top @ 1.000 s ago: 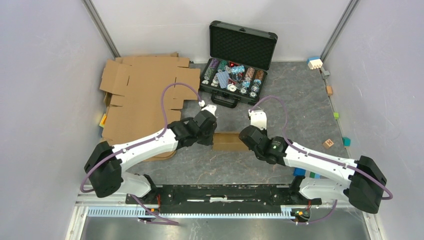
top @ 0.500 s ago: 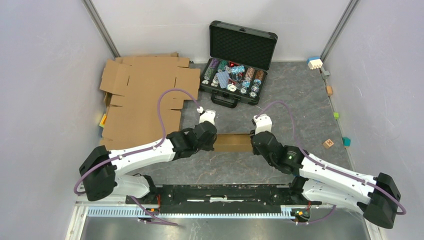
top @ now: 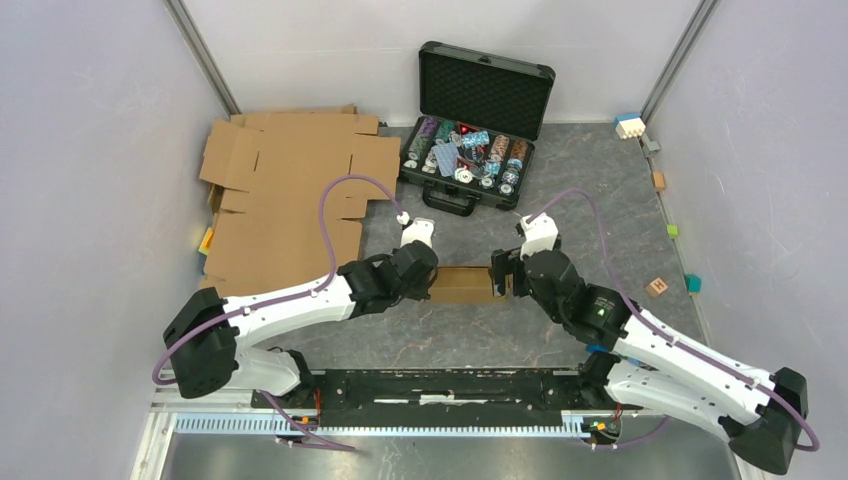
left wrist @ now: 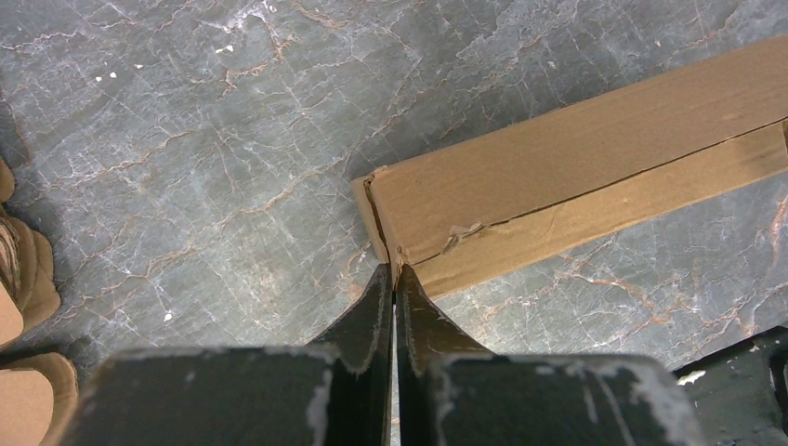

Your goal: Fold the paper box

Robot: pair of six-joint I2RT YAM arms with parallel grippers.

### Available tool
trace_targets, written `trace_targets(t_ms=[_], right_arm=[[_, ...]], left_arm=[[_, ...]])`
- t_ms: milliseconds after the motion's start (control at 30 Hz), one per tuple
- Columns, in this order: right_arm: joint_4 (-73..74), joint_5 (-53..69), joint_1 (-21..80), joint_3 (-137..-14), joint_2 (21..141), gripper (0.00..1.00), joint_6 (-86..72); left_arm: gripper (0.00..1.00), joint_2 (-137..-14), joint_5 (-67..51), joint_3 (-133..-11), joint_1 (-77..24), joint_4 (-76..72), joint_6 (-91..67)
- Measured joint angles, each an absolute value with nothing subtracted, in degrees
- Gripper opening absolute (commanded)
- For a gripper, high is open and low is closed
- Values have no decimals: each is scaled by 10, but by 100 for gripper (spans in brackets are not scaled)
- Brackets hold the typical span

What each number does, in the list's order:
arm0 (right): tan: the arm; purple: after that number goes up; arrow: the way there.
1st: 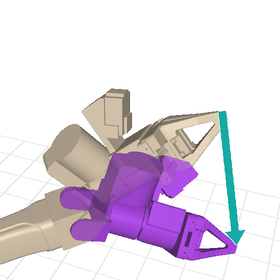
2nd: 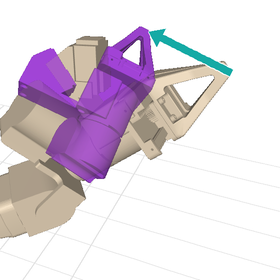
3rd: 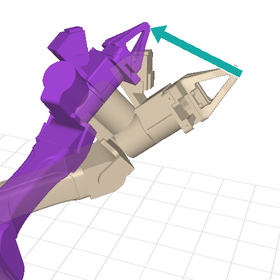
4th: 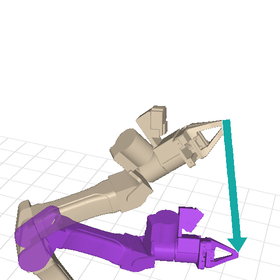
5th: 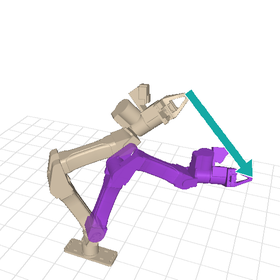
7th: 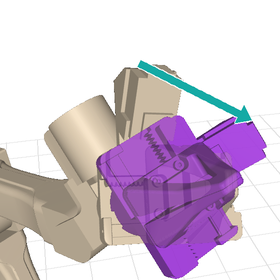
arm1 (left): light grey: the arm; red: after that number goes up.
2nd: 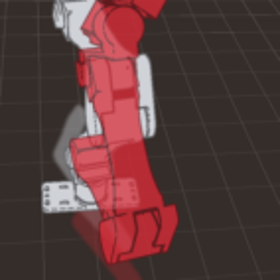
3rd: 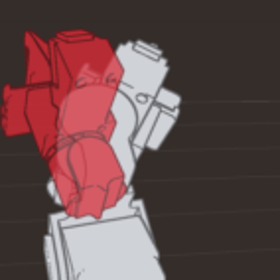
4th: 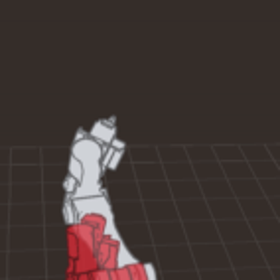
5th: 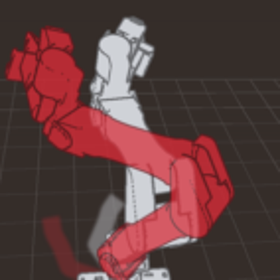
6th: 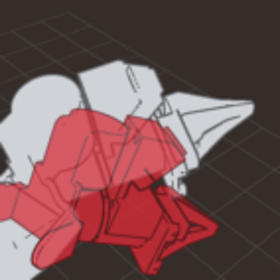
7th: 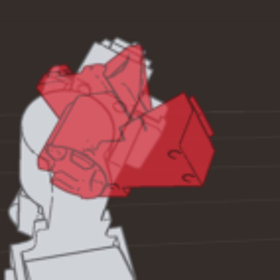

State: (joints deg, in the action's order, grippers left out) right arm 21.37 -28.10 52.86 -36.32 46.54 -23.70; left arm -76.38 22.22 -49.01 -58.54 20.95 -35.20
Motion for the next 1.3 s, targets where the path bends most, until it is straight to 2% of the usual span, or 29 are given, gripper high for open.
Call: trace_targets(t_ms=[233,367,467,667,833,1067,1167,1300], right_arm=[[191,-249,460,-373,490,77,-246],[180,-239,446,-366,500,54,-251],[171,-238,443,-347,498,44,-252],[163,-237,441,-303,484,41,-255],[156,-228,441,-279,472,41,-255],[147,-220,438,-269,462,47,-251],[152,-215,437,-273,462,50,-243],[155,-192,437,-300,473,53,-225]], left_arm=[[2,-766,224,-491,-587,210,-352],[2,-766,224,-491,-587,210,-352],[2,-766,225,-491,-587,210,-351],[3,-766,229,-491,-591,209,-351],[17,-767,230,-492,-593,209,-350],[11,-767,230,-492,-593,211,-349],[21,-767,230,-492,-593,211,-349],[28,-767,229,-493,-593,211,-346]])
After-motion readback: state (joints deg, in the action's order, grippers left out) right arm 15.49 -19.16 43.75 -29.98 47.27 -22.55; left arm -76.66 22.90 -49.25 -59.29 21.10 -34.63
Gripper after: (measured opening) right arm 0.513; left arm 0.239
